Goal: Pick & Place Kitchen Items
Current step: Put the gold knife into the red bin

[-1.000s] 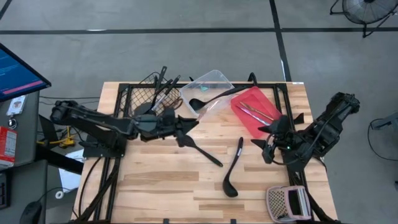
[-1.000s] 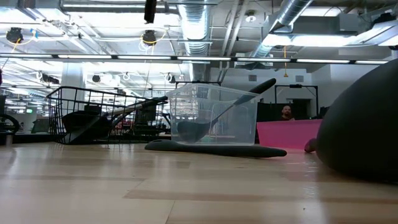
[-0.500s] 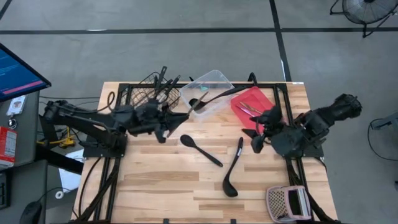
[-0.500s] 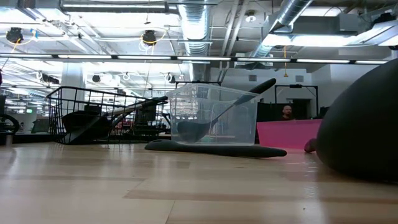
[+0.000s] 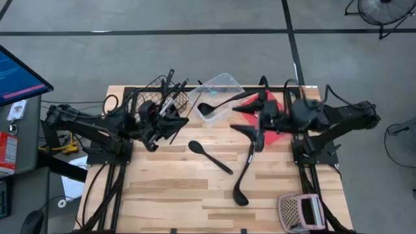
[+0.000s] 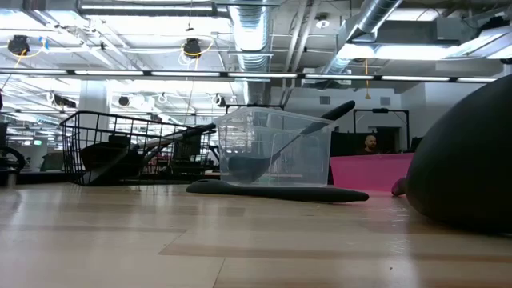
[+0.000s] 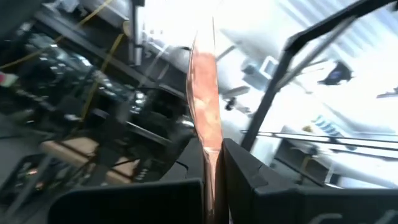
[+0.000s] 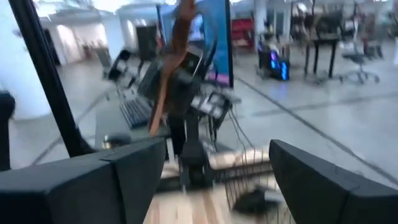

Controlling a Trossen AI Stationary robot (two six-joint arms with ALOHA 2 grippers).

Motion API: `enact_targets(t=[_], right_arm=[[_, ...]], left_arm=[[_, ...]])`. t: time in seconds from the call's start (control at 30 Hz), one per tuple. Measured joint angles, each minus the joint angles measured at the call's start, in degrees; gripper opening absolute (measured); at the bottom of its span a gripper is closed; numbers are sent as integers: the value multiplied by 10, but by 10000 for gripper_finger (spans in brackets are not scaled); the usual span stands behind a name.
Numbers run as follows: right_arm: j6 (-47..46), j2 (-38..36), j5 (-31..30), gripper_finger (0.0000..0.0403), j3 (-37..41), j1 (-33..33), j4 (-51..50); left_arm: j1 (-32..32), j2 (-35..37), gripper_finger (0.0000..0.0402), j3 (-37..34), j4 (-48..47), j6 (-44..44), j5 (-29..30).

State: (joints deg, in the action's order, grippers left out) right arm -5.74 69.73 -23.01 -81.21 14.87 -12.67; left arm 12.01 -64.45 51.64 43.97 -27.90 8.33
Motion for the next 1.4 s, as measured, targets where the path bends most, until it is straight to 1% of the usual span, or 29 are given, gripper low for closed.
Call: enact_targets(t=[0.07, 0.2, 0.27, 0.33, 0.57, 0.8, 1.0, 1.17, 1.3, 1.4], right_arm=[[15, 0, 46, 285, 0, -26, 26], [44, 5, 160, 285, 0, -69, 61], [52, 17, 199, 285, -1, -84, 86], [62, 28, 227, 285, 1, -98, 97], [73, 84, 322, 285, 0, -139, 215], [28, 123, 416, 285, -1, -176, 308], [11, 159, 484, 285, -47, -187, 304], [10, 177, 503, 285, -72, -183, 282], [12, 179, 505, 285, -74, -183, 281], [12, 178, 521, 285, -75, -184, 286]], left_arm=[[3, 0, 8, 0, 12, 0, -13], [7, -2, 8, 0, 20, -9, -33], [7, -5, 8, 0, 32, -18, -45], [7, -9, 8, 0, 43, -31, -55], [9, -18, 8, 0, 44, -95, -67], [9, -36, 8, 0, 47, -115, -66], [7, -56, 8, 0, 47, -117, -64], [0, -59, 8, 0, 49, -129, -62], [0, -59, 8, 0, 49, -129, -62], [0, -59, 8, 0, 49, -129, -62]])
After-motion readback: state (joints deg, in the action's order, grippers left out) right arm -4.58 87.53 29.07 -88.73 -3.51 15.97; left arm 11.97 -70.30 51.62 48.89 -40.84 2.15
